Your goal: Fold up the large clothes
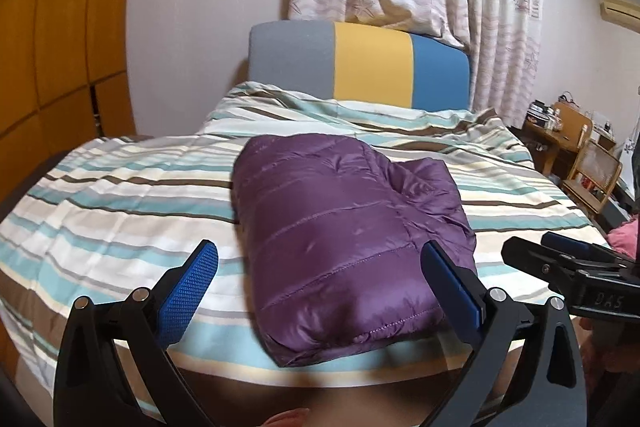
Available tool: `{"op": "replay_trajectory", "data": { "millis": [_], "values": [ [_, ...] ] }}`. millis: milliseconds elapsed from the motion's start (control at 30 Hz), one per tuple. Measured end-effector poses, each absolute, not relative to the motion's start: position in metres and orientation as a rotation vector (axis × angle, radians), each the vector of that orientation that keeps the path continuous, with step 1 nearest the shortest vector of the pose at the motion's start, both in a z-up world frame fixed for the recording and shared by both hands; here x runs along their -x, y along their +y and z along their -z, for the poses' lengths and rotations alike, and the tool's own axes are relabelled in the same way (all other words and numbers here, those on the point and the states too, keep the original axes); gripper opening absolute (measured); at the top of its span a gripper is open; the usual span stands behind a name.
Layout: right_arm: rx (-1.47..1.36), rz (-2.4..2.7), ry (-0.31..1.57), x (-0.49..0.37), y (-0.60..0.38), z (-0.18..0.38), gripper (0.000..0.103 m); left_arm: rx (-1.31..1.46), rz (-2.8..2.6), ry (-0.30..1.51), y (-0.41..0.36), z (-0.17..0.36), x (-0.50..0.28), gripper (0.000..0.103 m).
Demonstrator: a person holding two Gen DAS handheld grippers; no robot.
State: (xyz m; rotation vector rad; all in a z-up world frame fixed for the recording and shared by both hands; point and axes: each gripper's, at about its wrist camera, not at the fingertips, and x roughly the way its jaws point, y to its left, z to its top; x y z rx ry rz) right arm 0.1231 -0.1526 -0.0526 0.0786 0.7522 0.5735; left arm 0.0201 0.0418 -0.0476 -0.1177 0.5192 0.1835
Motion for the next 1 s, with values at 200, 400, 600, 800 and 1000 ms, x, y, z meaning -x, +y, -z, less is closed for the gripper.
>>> {"op": "replay_trajectory", "data": {
  "millis": [200,400,600,800,1000],
  "values": [
    [-0.080,-0.568,0.755,-0.1197,-0.1551,0.0532,0.101,0.151,-0.208,0.513,0.0484,0.0482,-0.0174,0.100],
    [-0.080,-0.567,0.747,-0.1182,-0.1559,0.0518,0.101,0.168,-0.202,0.519,0.0493,0.0508,-0.0158,0.100],
    [-0.098,-0.563,0.757,-0.1194,-0.1596,0.0546,0.101,0.159,-0.190,0.524,0.0445,0.0520,-0.0167,0.100],
    [-0.100,-0.560,0.754,-0.1194,-0.1602,0.0540,0.101,0.162,-0.186,0.527,0.0436,0.0530,-0.0166,0.100],
    [-0.097,-0.561,0.756,-0.1194,-0.1594,0.0547,0.101,0.165,-0.185,0.531,0.0428,0.0539,-0.0163,0.100]
  ]
}}
